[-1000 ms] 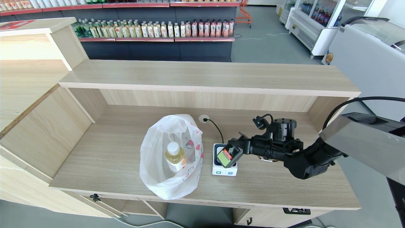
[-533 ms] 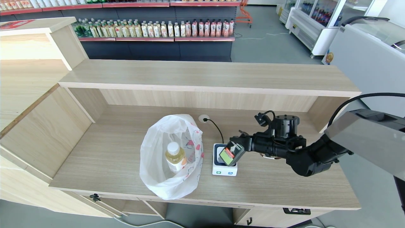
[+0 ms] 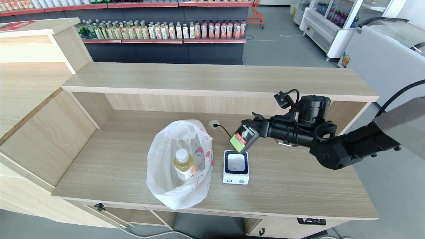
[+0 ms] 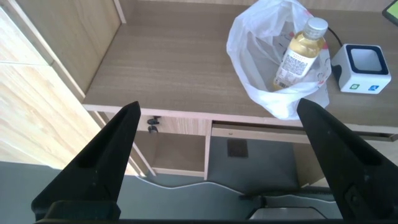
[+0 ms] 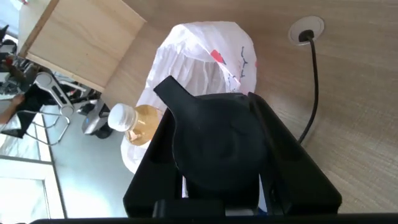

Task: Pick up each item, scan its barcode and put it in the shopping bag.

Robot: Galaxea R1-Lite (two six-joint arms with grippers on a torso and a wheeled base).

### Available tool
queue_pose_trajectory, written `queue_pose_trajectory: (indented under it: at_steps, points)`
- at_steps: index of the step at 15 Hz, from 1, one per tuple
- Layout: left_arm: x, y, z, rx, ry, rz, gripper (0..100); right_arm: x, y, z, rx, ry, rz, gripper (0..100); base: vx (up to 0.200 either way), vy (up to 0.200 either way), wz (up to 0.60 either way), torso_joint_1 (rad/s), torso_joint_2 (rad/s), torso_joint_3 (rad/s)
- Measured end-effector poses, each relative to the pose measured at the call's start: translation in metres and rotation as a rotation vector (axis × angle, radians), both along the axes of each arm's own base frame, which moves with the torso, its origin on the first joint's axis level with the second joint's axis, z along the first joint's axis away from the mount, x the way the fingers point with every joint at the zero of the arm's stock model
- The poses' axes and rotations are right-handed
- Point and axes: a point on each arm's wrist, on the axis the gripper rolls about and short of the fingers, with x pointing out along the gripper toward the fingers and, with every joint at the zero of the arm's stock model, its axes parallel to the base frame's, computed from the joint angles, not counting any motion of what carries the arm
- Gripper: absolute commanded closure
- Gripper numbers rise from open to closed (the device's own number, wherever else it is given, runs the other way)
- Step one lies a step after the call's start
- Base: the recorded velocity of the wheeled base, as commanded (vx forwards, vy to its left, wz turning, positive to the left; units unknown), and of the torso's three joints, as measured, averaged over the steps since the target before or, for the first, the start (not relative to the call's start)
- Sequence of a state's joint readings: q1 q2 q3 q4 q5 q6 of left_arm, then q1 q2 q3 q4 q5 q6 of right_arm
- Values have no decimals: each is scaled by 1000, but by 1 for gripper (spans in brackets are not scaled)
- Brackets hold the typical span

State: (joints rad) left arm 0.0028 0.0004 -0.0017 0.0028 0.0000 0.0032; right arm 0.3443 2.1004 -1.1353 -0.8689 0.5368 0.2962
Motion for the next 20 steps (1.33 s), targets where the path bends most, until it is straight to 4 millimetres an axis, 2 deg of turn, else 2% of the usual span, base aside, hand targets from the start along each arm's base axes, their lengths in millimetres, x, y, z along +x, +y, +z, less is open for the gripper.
queue_pose_trajectory:
  at_steps: [5,10,15,20]
  points:
    - [0,0,0,-1,0,-1,0,-2,8,10,11,-32,20,100,0,200,0,0,4,1]
    - [0,0,0,1,0,-2,0,8,21,11,-6,-92,39,100,0,160,0,7,4,3]
    - [0,0,0,3,1,0,0,19,34,-16,-83,-125,58,100,0,0,0,0,0,0]
    - [0,0,0,3,0,0,0,44,47,-45,-152,-176,0,100,0,0,0,0,0,0]
